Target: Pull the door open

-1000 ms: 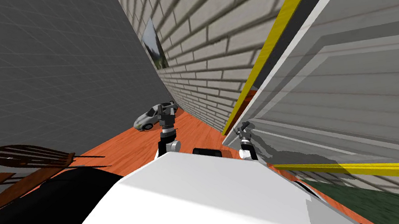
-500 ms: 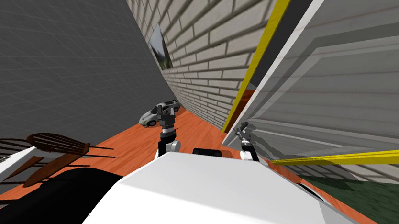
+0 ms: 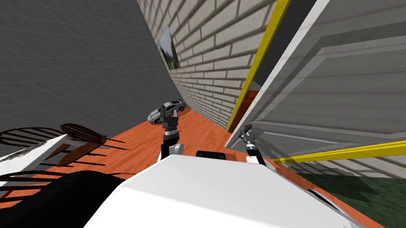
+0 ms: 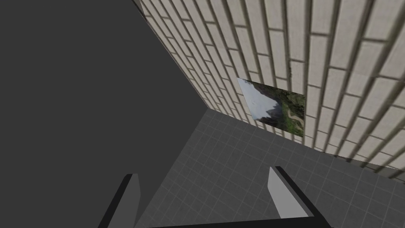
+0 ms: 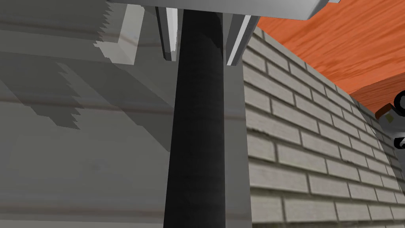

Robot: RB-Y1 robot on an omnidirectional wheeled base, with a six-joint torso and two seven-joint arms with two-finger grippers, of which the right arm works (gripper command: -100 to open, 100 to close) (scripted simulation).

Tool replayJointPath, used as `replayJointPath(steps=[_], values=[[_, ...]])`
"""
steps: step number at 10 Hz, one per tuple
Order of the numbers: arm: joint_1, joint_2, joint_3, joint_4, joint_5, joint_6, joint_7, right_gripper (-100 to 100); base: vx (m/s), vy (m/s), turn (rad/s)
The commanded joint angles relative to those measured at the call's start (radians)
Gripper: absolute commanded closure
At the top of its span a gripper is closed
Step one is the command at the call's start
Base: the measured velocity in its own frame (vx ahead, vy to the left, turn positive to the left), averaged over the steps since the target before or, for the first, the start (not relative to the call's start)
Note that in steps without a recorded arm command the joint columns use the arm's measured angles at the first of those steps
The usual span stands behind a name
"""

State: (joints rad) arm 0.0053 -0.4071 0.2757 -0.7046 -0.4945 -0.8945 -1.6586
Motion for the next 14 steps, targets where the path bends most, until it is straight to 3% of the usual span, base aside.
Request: replayJointPath(steps=[1,3,4,11,12,13,14], values=[[0.013,-0.014,0.026,-0.006,0.013,-0.012,-0.025,100,-0.232,-0.047,0.078],[0.014,-0.015,0.028,-0.008,0.014,-0.011,-0.026,100,-0.139,-0.043,0.037],[0.031,-0.033,0.051,-0.011,0.027,-0.034,-0.052,100,-0.170,-0.047,0.116],[0.081,-0.098,0.118,-0.022,0.064,-0.111,-0.131,100,-0.200,-0.052,0.092],[0.073,-0.093,0.112,-0.021,0.061,-0.102,-0.123,100,-0.082,-0.017,0.016],[0.082,-0.104,0.127,-0.013,0.071,-0.126,-0.141,100,-0.127,-0.036,0.105],[0.084,-0.107,0.130,-0.011,0.074,-0.133,-0.146,100,-0.176,-0.074,0.104]])
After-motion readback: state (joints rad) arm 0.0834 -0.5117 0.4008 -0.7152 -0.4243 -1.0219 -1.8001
